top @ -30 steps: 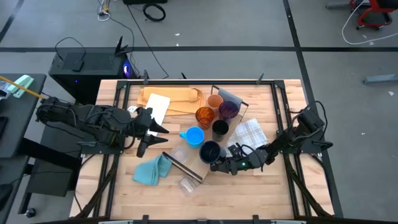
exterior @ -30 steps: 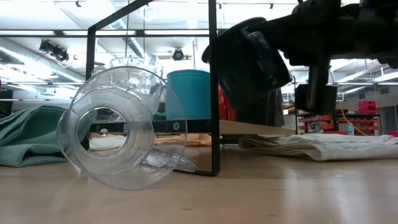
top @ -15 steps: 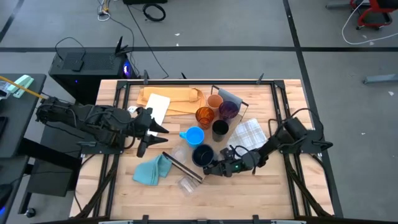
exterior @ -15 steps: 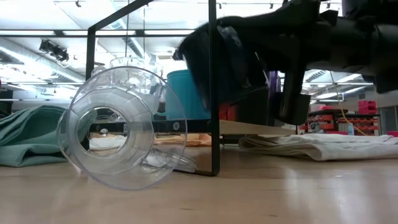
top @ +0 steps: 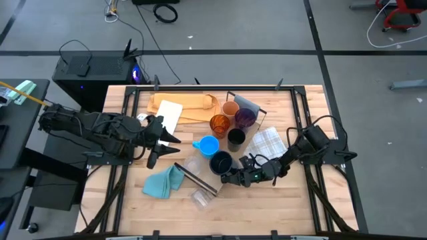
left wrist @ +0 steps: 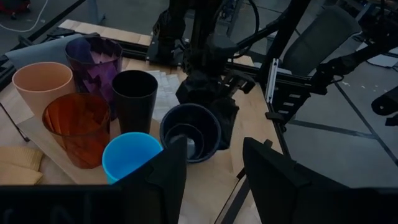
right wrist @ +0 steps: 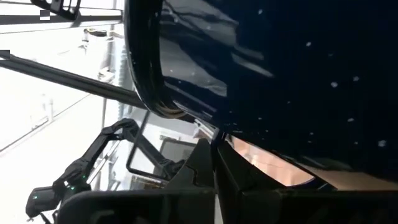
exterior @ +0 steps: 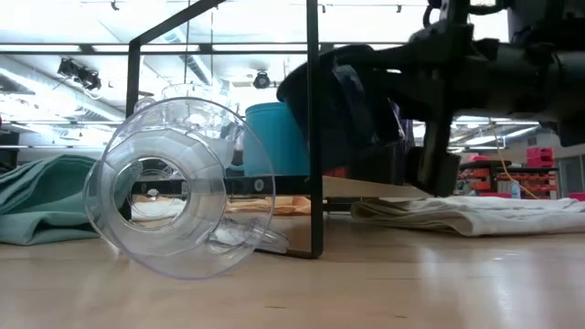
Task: Stack small to large cups/mugs on shelf
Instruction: Put the dark blue mug on the shelf
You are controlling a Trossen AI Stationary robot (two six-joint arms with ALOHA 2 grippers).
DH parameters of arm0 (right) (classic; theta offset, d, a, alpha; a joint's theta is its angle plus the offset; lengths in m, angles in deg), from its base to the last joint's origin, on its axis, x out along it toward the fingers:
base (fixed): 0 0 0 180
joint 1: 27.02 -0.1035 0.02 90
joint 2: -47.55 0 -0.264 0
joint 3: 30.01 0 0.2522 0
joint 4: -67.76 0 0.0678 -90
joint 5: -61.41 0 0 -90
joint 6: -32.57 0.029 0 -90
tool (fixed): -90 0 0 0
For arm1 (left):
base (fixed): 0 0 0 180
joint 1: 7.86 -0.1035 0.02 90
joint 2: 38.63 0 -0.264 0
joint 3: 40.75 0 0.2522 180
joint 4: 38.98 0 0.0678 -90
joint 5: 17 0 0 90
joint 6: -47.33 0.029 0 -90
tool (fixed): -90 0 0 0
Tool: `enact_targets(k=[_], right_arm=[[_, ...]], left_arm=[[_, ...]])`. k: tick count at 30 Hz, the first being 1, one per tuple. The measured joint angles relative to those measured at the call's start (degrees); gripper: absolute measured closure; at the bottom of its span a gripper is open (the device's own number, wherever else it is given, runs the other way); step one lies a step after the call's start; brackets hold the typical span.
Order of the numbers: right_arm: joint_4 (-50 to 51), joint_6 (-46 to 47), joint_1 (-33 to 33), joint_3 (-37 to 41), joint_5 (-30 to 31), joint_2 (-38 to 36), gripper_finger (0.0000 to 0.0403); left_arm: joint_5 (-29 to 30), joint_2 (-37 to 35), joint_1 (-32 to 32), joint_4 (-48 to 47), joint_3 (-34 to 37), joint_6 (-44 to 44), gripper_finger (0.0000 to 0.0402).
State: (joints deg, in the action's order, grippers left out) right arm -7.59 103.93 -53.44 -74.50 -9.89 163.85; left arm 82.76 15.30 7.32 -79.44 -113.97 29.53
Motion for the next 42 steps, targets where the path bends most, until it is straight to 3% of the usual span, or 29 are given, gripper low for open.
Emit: enact_targets(k=[15, 28, 42], right_arm=[[0.24, 1.57, -0.01, 1.63, 1.04, 0.12, 0.0400], [2.55, 3.65, 0.00, 1.65, 1.18, 0.19, 0.0321], [5.59, 3.38, 0.05, 2.94, 1.29, -2.90, 0.0325]], left_arm=[[0.00, 0.00, 0.00, -0.24, 0.00, -0.04, 0.0237], [0.00, 0.00, 0.00, -0.23, 0.00, -0.03, 0.0237], [0.00, 0.00, 0.00, -0.22, 0.00, 0.09, 0.0237]])
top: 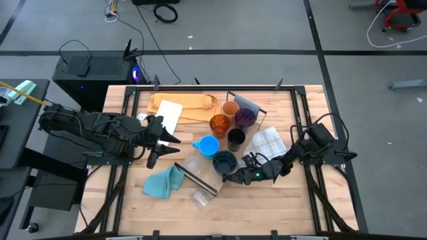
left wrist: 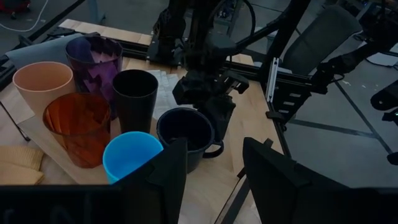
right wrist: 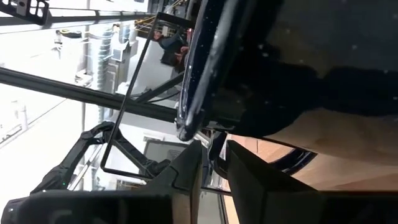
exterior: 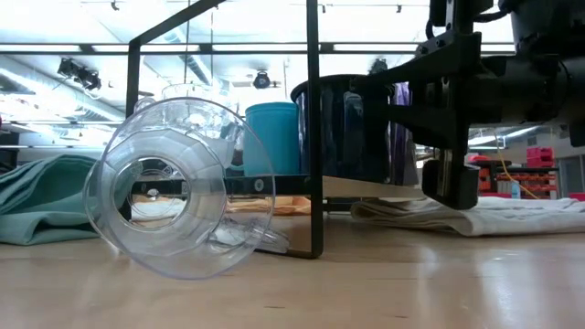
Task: Stack small to large cups/mugs on shelf
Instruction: Put the dark blue mug on the shelf
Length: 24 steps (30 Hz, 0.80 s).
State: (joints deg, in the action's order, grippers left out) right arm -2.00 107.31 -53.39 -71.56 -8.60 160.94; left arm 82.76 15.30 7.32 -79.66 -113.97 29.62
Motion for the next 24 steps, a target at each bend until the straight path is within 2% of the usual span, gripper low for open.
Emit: enact_targets(k=[9, 18, 24], right_arm=[[7.13, -0.75, -0.19, 0.07, -0.04, -4.54, 0.0325], [20.77, -0.98, -1.20, 0.07, -0.20, -12.25, 0.0325], [23.95, 0.55, -1.19, 0.07, -0.41, -12.91, 0.0325]], left_arm=[[0.00, 0.00, 0.00, 0.00, 0.00, -0.08, 0.0237], [-0.02, 0.00, 0.07, 0.00, 0.00, 0.02, 0.0237], [-0.02, 0.00, 0.09, -0.02, 0.00, -0.09, 0.0237]])
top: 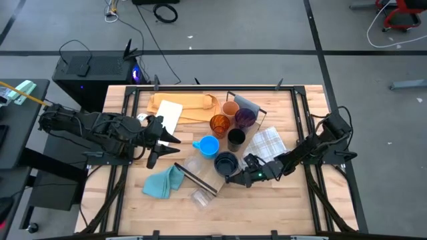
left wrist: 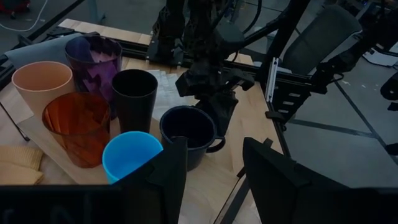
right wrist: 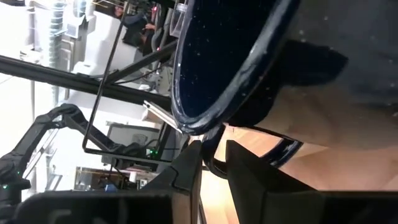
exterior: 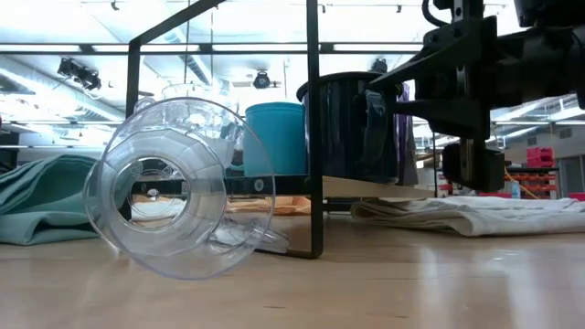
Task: Stack small to large cups/mugs on shelf
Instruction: Put the dark blue mug on the shelf
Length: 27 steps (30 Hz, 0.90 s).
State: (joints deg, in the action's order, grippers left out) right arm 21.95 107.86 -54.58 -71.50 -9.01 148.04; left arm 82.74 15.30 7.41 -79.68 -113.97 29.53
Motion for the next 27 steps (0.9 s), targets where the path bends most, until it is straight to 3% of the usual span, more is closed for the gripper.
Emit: enact_targets(k=[27], right_arm=[[1.78, -0.70, 0.69, -0.02, -1.11, -0.93, 0.0325]], left_arm=[[-0.83, 0.00, 0.11, -1.62, -0.04, -1.16, 0.0237]])
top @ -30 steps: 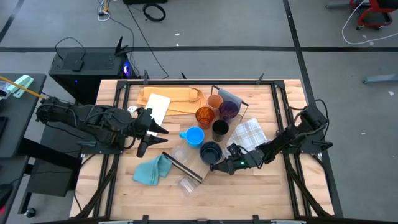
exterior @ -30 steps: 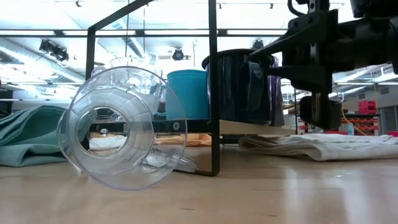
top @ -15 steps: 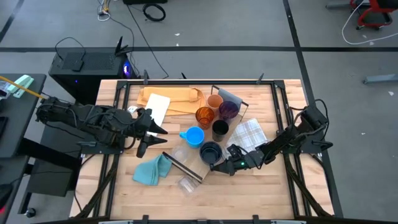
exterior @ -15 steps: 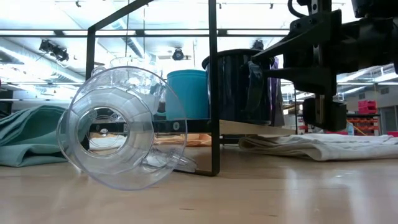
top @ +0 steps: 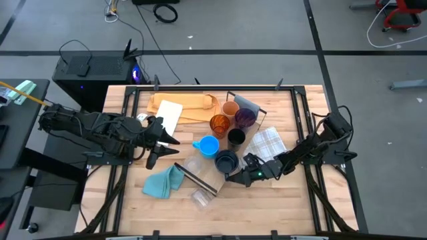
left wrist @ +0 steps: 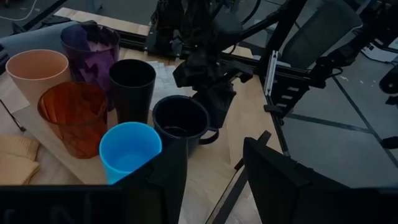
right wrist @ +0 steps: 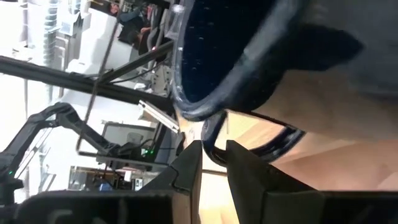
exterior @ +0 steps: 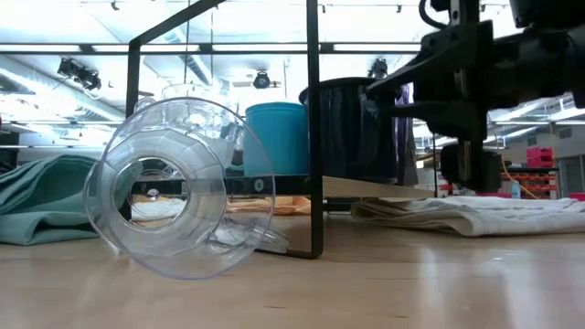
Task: Stack small to large cups/mugs on shelf
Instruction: Put the dark blue mug on the shelf, then put the transparent mug on the shelf
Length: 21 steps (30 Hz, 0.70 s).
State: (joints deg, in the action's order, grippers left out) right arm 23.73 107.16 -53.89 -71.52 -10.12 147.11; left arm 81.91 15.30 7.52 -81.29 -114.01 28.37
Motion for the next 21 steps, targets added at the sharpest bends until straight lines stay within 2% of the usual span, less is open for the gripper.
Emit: enact_targets(k=[5, 15, 21], right_arm=[[1.80, -1.10, 0.32, 0.00, -0.19, -2.02, 0.0322], [5.13, 0.48, 0.48, 0.02, -0.16, -2.54, 0.0282], [5.11, 0.88, -0.01, 0.02, -0.84, -2.55, 0.0278]], left_arm=[[0.00, 0.00, 0.00, -0.05, 0.00, 0.09, 0.0237], [0.00, 0.00, 0.00, -0.32, 0.00, 0.10, 0.0237], [-0.01, 0.00, -0.01, -0.77, 0.00, 0.13, 0.0237]])
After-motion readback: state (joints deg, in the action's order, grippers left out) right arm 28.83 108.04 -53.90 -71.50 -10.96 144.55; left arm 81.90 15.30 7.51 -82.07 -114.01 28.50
